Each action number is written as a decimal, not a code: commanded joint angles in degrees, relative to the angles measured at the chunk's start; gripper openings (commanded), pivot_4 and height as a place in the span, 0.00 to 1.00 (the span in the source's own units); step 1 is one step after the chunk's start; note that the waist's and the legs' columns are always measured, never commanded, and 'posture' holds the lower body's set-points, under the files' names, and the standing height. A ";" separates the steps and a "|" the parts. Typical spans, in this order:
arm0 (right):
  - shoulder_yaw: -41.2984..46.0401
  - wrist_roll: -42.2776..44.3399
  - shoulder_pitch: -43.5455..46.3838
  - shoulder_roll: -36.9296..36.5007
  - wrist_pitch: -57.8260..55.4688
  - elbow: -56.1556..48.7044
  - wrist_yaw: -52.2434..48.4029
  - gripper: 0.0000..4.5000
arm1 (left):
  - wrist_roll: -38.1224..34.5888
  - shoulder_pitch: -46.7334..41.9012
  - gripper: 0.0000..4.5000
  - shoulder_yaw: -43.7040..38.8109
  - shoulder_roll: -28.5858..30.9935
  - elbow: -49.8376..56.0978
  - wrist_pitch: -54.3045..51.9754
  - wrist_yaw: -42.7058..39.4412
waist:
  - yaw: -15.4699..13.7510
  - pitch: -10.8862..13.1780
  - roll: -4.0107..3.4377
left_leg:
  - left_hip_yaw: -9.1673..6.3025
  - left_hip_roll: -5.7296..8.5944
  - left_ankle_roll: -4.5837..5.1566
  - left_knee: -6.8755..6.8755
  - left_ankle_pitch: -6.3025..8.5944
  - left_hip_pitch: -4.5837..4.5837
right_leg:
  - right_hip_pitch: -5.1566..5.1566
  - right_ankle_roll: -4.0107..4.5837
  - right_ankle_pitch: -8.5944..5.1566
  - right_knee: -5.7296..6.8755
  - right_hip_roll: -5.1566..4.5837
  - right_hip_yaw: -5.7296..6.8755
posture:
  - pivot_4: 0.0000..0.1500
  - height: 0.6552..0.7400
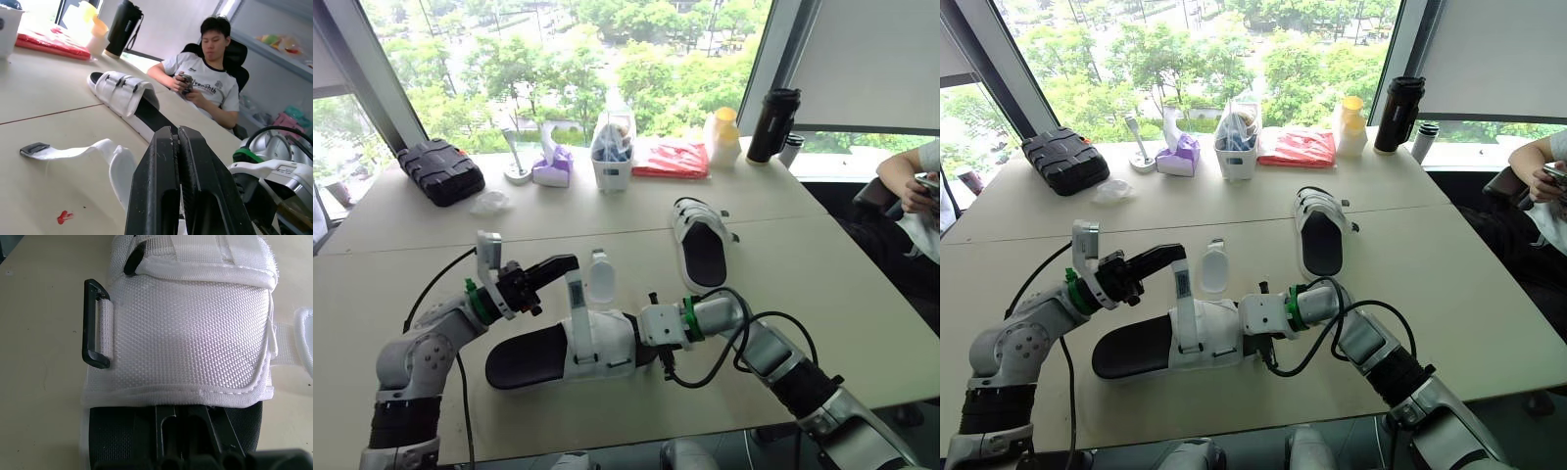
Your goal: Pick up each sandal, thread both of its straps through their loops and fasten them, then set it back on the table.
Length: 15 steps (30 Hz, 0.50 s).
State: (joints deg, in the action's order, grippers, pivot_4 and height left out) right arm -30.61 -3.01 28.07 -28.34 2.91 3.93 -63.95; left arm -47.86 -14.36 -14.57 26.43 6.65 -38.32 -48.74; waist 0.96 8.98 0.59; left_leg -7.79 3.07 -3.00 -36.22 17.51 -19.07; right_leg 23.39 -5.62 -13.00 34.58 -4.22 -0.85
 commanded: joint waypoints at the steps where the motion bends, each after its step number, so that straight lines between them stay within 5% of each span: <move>1: -3.68 -5.72 -2.70 -1.74 -2.49 5.92 -0.43 0.00 | 0.44 -0.25 0.01 -2.10 0.01 -0.98 2.68 0.46 | -0.03 0.00 0.00 | 0.00 0.00 0.00 0.00 0.00 0.00 | 0.00 0.00 0.00 0.00 0.00 0.00 | 1.00 1.00; 15: -3.74 -5.99 -2.79 -1.83 -2.24 5.92 -0.35 0.00 | 4.24 -2.78 0.01 2.46 -3.13 -9.36 3.36 -0.60 | 0.01 -0.01 0.00 | 0.00 0.00 0.00 0.00 0.00 0.01 | -0.01 -0.02 0.01 0.00 0.00 0.01 | 1.00 1.00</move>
State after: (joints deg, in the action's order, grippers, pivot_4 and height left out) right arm -30.62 -3.12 28.02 -28.34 3.11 3.92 -63.93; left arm -44.17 -16.16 -11.80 23.22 -2.84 -36.00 -49.57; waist 0.96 8.97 0.59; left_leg -7.79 3.08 -3.00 -36.22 17.51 -19.06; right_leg 23.37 -5.64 -12.99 34.58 -4.22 -0.84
